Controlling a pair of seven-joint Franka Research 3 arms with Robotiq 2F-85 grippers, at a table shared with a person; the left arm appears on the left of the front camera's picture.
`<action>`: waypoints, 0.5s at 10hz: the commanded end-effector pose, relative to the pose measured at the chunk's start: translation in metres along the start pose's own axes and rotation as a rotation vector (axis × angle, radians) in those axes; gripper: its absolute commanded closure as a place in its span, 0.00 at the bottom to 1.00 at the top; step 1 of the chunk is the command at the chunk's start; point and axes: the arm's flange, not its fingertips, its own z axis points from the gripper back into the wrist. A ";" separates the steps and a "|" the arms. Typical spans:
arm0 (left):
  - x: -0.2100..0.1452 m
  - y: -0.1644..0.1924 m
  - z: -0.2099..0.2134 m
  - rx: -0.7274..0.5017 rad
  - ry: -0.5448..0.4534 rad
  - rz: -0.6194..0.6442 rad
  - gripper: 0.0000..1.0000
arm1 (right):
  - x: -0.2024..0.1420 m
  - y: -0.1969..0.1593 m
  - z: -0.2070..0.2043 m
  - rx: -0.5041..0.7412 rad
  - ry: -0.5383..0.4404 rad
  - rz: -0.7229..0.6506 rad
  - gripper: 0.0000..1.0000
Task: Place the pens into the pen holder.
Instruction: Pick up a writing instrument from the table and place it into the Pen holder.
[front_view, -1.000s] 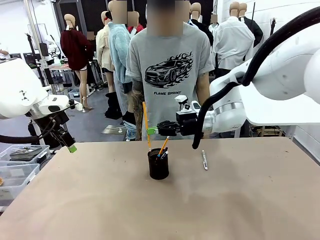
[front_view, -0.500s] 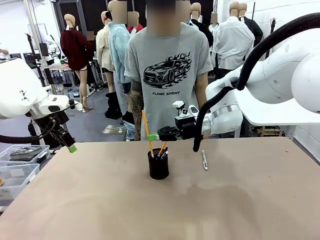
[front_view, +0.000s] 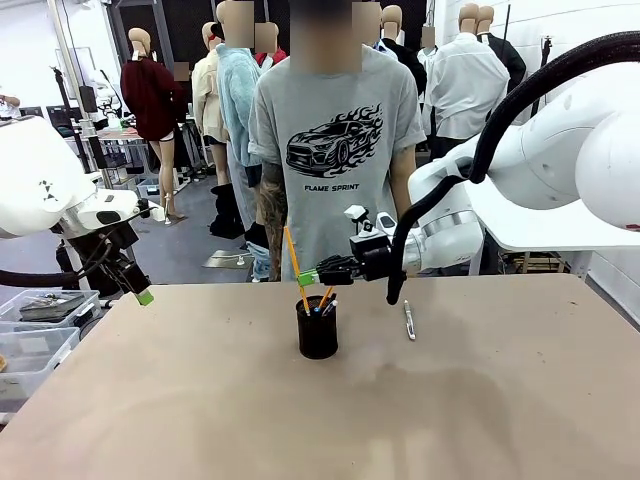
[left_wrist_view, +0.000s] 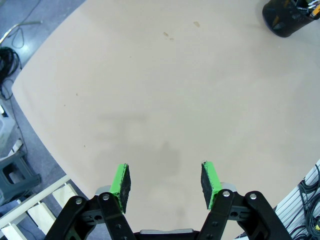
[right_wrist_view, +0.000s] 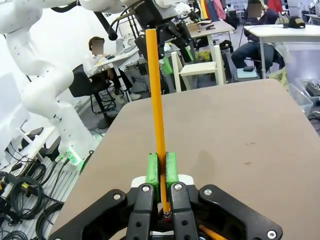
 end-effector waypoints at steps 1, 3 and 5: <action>-0.001 0.003 0.000 0.002 -0.011 -0.015 0.26 | -0.004 -0.010 -0.006 0.011 0.051 -0.026 1.00; -0.001 0.003 0.000 0.002 -0.011 -0.015 0.26 | -0.006 -0.007 -0.008 0.046 0.060 -0.027 1.00; -0.001 0.003 0.000 0.002 -0.011 -0.015 0.26 | -0.003 -0.001 -0.009 0.054 0.088 -0.018 0.87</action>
